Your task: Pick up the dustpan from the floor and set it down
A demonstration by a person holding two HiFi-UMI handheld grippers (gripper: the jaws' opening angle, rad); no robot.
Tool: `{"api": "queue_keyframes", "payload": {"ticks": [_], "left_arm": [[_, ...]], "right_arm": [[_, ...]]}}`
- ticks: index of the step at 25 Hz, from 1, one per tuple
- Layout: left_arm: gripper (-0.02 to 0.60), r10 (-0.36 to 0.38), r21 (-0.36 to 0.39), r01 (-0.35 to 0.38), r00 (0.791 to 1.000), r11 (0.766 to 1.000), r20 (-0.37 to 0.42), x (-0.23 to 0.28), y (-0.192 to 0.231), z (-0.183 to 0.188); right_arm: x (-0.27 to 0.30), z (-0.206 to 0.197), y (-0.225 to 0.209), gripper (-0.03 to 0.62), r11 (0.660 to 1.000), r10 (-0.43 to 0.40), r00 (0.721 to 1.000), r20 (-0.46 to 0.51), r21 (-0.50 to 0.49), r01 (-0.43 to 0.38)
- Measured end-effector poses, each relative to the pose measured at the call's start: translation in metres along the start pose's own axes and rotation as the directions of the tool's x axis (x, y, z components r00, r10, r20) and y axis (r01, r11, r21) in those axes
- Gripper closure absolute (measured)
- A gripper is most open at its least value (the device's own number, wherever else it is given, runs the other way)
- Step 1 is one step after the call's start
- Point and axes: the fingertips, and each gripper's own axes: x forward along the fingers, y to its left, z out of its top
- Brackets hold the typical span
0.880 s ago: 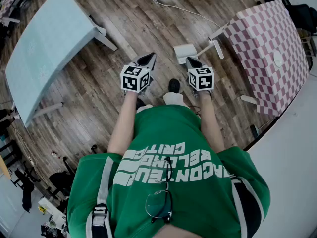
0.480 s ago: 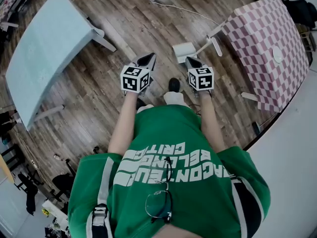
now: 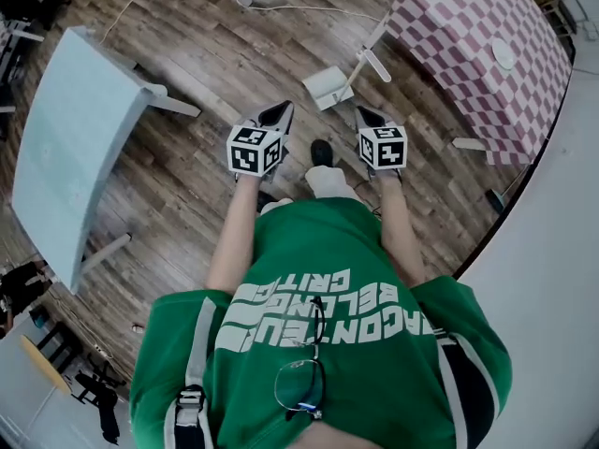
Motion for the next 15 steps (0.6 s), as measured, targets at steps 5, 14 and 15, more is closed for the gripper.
{"api": "queue_keyframes", "payload": {"ticks": [5, 14, 15], "left_arm": [[0.578, -0.097, 0.045, 0.099, 0.994, 0.994, -0.047, 0.051, -0.044, 0.004], [0.578, -0.309, 0.134, 0.333, 0.935, 0.933, -0.172, 0.127, -0.139, -0.010], [0.578, -0.322, 0.140, 0.349, 0.929, 0.927, -0.184, 0.131, -0.146, -0.012]], "right_arm": [[-0.028, -0.021, -0.060, 0.586, 0.992, -0.091, 0.996, 0.007, 0.092, 0.090], [-0.097, -0.088, -0.145, 0.586, 0.912, -0.294, 0.956, -0.010, 0.295, 0.284], [-0.103, -0.094, -0.149, 0.586, 0.904, -0.306, 0.952, -0.013, 0.309, 0.295]]}}
